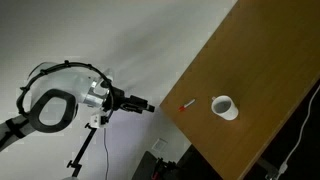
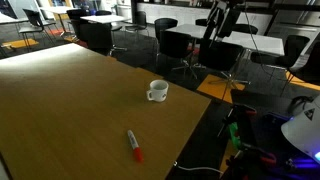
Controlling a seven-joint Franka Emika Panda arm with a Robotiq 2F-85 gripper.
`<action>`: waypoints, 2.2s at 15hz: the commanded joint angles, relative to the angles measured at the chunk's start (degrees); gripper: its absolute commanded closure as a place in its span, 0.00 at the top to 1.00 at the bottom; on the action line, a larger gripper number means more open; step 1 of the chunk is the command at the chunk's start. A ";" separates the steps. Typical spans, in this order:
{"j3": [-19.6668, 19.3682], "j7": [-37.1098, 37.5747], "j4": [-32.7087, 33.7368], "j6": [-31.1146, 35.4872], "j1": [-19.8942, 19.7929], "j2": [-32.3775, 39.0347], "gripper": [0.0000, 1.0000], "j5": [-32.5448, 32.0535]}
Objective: Slide the mug to the left
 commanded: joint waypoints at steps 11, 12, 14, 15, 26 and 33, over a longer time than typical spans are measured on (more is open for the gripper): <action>1.06 2.16 1.45 2.29 -0.69 2.34 1.00 0.01; 1.10 2.62 2.06 2.85 -0.66 3.26 1.00 0.22; 1.16 2.98 3.44 4.74 -0.48 5.95 1.00 0.08; 1.25 2.80 4.24 5.93 -0.41 7.68 1.00 -0.13; 2.54 15.56 15.05 21.65 -2.42 30.34 1.00 1.14; 1.30 38.77 23.40 25.93 -3.11 43.60 1.00 -4.91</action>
